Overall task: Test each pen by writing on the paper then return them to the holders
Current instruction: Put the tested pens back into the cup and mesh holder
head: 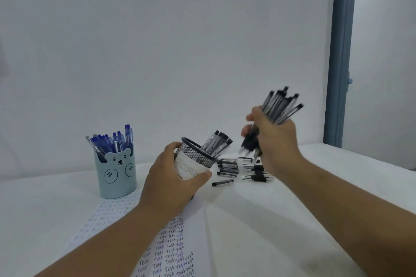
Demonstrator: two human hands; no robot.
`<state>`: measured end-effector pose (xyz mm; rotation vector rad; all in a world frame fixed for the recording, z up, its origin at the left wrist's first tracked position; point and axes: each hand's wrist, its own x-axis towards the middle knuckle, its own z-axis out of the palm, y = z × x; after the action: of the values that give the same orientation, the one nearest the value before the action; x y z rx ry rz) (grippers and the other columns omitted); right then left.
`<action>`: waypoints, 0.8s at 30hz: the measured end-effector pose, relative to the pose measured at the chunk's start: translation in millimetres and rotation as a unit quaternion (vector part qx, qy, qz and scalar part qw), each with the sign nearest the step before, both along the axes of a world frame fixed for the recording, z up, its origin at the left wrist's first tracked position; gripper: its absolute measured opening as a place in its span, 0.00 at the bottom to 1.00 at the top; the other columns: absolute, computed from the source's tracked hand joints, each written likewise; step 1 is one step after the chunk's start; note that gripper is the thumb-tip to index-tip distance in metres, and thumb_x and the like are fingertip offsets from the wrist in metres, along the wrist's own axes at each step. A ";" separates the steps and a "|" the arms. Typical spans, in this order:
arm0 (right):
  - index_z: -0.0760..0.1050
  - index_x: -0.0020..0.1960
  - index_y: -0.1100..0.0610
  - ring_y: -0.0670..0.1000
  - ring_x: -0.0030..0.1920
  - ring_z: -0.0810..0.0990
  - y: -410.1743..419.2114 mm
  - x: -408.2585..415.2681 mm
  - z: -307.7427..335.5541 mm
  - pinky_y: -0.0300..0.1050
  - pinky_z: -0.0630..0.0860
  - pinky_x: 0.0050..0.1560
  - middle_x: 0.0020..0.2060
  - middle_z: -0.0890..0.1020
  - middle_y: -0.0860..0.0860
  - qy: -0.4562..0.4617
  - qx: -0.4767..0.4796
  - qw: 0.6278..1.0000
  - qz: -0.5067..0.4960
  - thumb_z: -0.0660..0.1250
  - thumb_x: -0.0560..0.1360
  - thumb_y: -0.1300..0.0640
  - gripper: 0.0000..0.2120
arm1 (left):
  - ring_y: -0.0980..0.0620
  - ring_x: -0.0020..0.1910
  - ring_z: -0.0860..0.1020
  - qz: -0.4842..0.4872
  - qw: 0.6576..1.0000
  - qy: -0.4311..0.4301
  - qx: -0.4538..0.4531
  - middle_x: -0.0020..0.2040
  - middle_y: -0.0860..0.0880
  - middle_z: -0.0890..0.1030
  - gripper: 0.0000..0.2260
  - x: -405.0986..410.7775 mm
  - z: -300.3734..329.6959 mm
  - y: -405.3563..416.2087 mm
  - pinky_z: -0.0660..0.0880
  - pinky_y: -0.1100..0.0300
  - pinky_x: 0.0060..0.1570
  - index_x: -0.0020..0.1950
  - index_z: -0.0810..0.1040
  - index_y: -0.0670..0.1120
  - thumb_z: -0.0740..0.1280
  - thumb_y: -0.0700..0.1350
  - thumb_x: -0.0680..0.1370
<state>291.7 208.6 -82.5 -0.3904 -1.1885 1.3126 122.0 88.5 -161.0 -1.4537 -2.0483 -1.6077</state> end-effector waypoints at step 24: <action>0.73 0.49 0.53 0.39 0.43 0.79 -31.6 -89.6 15.6 0.50 0.39 0.79 0.32 0.81 0.46 -0.277 0.228 0.924 -0.135 0.64 0.80 0.47 0.09 | 0.53 0.54 0.76 0.039 0.998 0.045 0.027 0.56 0.55 0.73 0.37 13.5 1.6 6.3 0.79 0.53 0.52 0.70 0.65 0.56 0.76 0.64 0.66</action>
<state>202.1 177.0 -67.0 -0.5785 -1.7911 0.6619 135.5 94.8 -159.4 -1.3835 -1.9720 -1.5277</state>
